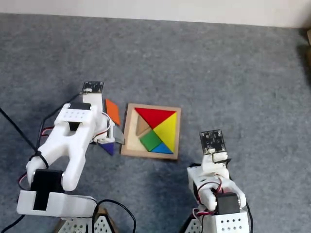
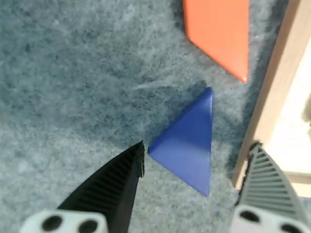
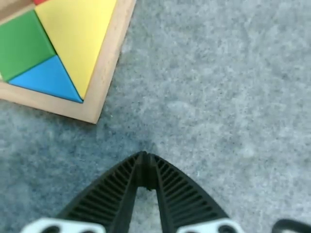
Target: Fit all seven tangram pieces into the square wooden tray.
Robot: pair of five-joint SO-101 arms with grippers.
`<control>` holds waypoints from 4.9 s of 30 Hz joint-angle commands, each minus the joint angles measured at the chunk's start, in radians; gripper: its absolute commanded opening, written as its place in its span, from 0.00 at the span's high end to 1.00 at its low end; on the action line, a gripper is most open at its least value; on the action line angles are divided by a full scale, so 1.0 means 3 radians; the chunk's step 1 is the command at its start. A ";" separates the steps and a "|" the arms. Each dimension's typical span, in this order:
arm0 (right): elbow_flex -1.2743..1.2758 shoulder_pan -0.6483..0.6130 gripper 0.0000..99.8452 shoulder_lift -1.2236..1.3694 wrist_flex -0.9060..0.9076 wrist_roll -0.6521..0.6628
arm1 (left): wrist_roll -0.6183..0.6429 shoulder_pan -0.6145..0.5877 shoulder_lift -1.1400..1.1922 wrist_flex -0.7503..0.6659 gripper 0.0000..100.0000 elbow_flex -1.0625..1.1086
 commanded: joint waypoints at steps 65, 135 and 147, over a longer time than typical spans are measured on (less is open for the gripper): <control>0.0381 0.0038 0.99 -0.0049 0.0023 -0.0010 | -0.0757 0.0079 0.1036 0.0389 0.70 -0.1332; 0.0381 0.0038 0.99 -0.0049 0.0023 -0.0010 | -0.0660 -0.0008 0.0033 0.0010 0.78 -0.0054; 0.0381 0.0038 0.99 -0.0049 0.0023 -0.0010 | -0.0655 -0.0013 0.0033 -0.0005 0.78 -0.0105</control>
